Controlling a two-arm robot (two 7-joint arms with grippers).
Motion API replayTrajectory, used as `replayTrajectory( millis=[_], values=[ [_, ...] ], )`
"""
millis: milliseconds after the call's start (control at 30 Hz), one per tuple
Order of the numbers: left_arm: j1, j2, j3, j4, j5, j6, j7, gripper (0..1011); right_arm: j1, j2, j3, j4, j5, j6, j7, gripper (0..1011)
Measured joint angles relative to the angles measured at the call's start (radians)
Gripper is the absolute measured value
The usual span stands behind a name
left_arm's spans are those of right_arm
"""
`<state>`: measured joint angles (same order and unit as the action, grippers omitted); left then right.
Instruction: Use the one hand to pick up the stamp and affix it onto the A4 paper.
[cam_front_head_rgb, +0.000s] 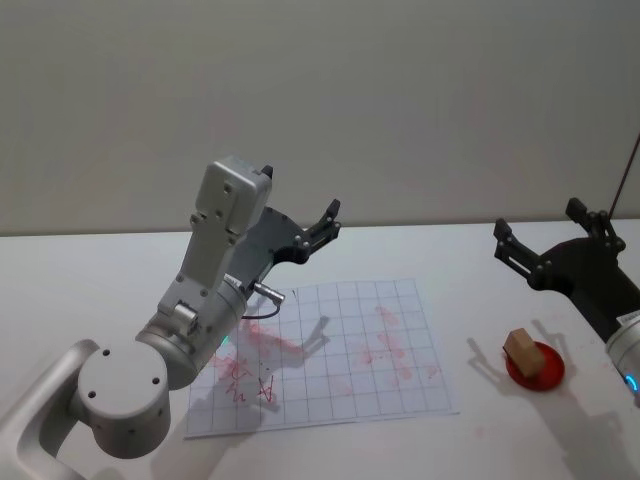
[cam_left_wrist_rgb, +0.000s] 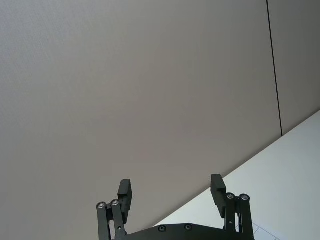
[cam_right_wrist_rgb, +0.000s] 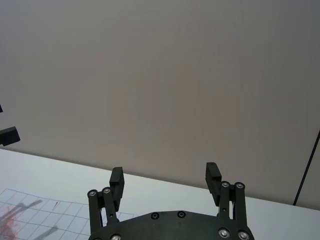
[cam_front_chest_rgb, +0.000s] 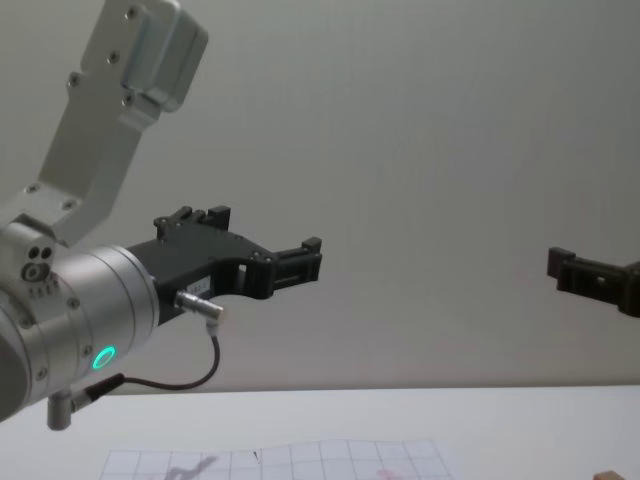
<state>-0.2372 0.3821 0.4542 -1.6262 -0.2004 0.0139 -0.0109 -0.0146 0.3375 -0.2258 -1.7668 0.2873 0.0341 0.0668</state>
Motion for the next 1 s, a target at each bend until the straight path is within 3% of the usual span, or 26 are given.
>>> replayTrajectory(
  millis=[1000],
  values=[
    [0.0, 0.0, 0.0, 0.0, 0.0, 0.0, 0.0, 1001, 0.0, 0.0, 0.0, 0.0, 0.0, 0.0, 0.0, 1001]
  ],
)
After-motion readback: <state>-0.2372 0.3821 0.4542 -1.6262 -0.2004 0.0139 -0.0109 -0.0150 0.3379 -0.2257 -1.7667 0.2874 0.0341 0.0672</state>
